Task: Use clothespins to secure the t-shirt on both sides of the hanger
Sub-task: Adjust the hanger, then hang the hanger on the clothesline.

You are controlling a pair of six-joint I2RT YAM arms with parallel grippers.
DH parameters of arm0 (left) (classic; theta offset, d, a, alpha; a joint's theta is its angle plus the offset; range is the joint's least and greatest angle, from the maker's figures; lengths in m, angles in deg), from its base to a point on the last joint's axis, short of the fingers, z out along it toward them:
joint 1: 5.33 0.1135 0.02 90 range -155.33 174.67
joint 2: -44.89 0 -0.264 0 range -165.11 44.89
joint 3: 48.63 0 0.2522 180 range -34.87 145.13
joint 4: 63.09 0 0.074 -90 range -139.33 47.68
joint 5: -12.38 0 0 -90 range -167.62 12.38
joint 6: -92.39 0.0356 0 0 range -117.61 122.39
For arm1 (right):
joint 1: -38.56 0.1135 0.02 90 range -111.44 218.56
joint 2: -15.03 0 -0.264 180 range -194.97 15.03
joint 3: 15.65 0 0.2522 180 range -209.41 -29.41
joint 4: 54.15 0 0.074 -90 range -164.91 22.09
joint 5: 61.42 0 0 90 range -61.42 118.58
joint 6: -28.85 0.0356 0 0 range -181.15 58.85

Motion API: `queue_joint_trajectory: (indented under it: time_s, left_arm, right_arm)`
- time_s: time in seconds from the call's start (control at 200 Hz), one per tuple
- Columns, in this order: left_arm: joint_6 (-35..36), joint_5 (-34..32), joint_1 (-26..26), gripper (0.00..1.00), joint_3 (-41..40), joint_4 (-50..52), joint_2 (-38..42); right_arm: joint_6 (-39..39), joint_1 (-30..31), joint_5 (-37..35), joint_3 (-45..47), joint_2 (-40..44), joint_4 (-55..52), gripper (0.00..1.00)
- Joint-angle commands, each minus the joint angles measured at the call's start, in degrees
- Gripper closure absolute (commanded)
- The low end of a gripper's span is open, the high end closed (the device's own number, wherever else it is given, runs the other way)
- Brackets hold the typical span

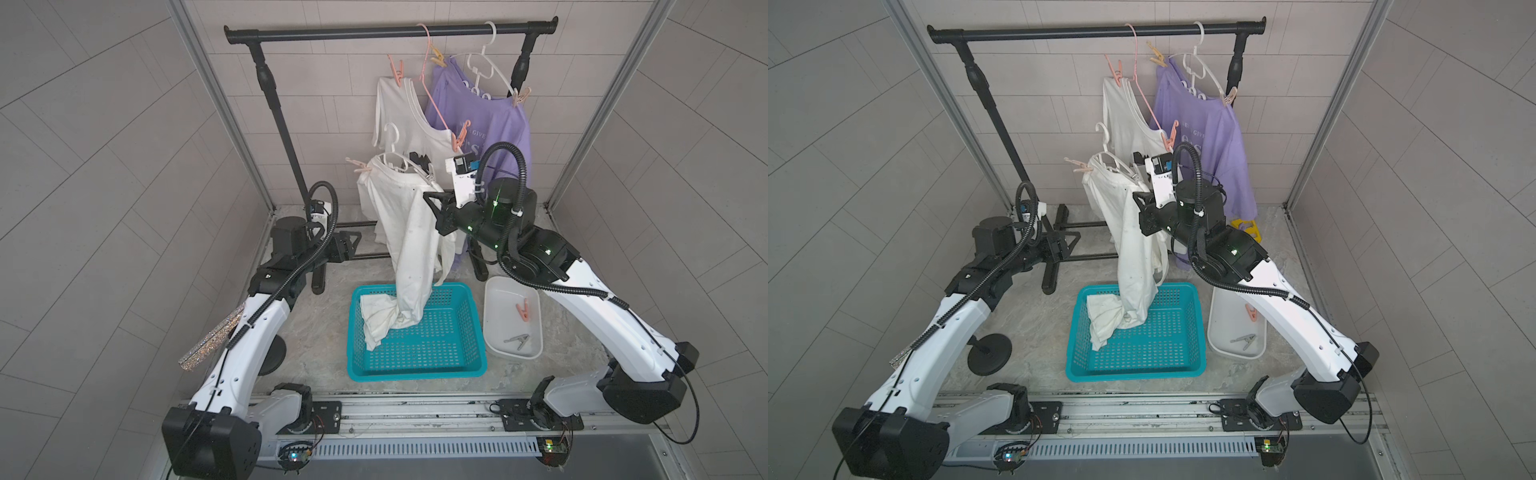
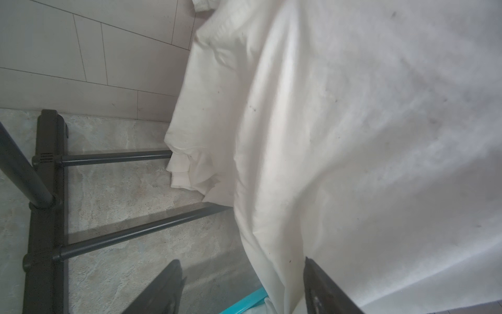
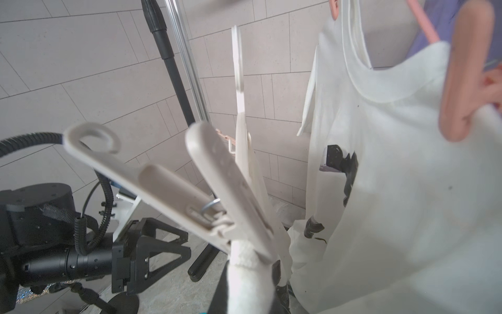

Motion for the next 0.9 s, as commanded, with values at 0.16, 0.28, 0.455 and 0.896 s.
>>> queue_joint_trajectory:
  time_s: [0.16, 0.28, 0.455, 0.896]
  left_arm:
    - [0.38, 3.85, 0.43, 0.26, -3.69, -6.83, 0.17]
    - [0.06, 5.37, 0.45, 0.26, -4.91, -8.74, 0.0]
    - [-1.39, 7.22, 0.39, 0.26, -7.7, -12.3, -0.12]
    - [-2.73, 8.98, 0.45, 0.26, -9.75, -15.57, 0.18]
  right_arm:
    - [-2.48, 1.63, -4.51, -12.65, -5.8, 3.42, 1.0]
    - [-2.81, 2.63, -6.7, -17.18, -8.59, 3.46, 1.0]
    - [-3.85, 3.13, -8.29, -25.32, -13.35, 3.66, 1.0]
    - [-7.12, 3.13, -13.12, -35.5, -21.3, 12.4, 1.0]
